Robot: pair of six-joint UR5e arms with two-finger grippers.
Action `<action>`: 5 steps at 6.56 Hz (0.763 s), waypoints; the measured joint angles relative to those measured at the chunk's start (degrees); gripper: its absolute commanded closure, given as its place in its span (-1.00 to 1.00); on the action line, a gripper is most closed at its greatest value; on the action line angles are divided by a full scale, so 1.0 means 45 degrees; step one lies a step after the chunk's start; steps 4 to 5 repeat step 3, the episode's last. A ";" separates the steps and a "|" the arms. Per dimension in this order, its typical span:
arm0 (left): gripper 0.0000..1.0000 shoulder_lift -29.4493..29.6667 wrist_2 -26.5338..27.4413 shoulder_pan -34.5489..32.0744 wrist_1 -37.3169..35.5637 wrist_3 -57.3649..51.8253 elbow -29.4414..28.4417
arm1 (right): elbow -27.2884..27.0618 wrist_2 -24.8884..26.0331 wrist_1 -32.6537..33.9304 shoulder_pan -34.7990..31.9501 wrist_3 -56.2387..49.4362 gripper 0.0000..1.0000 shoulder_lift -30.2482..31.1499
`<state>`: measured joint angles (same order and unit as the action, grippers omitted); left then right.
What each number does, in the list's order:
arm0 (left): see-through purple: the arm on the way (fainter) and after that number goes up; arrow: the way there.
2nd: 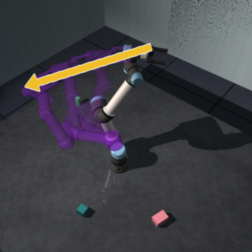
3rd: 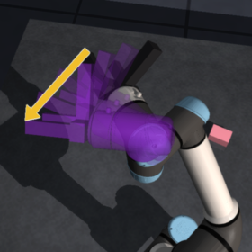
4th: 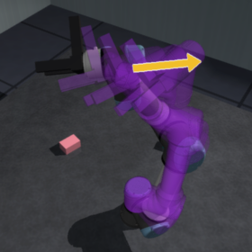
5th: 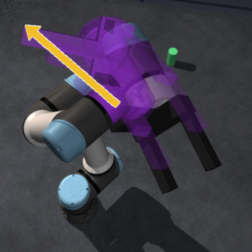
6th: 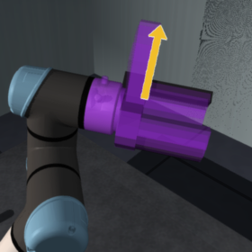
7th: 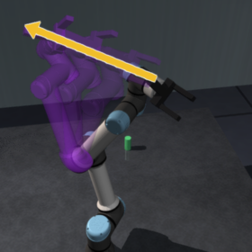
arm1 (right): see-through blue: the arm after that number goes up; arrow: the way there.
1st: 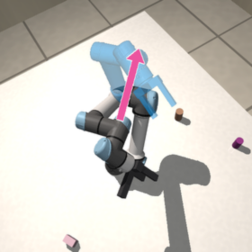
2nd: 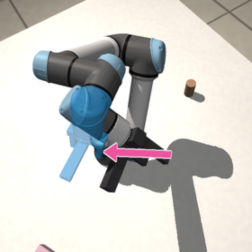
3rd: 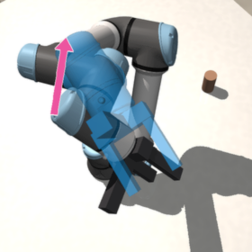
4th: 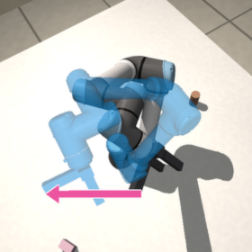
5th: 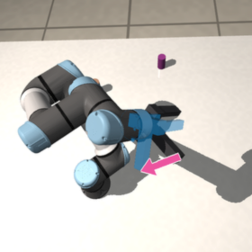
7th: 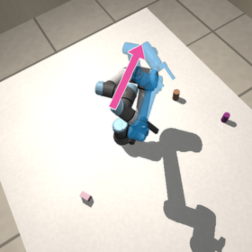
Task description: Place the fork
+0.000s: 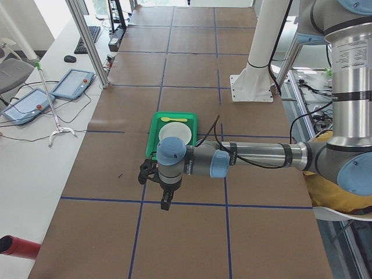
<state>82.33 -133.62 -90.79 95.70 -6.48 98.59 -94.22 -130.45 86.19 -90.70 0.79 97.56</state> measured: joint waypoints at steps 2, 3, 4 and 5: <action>-1.00 0.0021 -0.0012 -0.0001 0.0003 -0.0005 0.0034 | 0.0000 -0.0014 0.0005 0.0000 0.0000 -1.00 0.0000; -1.00 0.0032 -0.0013 -0.0001 -0.0001 -0.0005 0.0058 | 0.0000 -0.0015 0.0001 0.0000 0.0001 -1.00 0.0000; -1.00 0.0032 -0.0013 -0.0001 -0.0001 -0.0005 0.0058 | 0.0000 -0.0015 0.0001 0.0000 0.0001 -1.00 0.0000; -1.00 0.0032 -0.0013 -0.0001 -0.0001 -0.0005 0.0058 | 0.0000 -0.0015 0.0001 0.0000 0.0001 -1.00 0.0000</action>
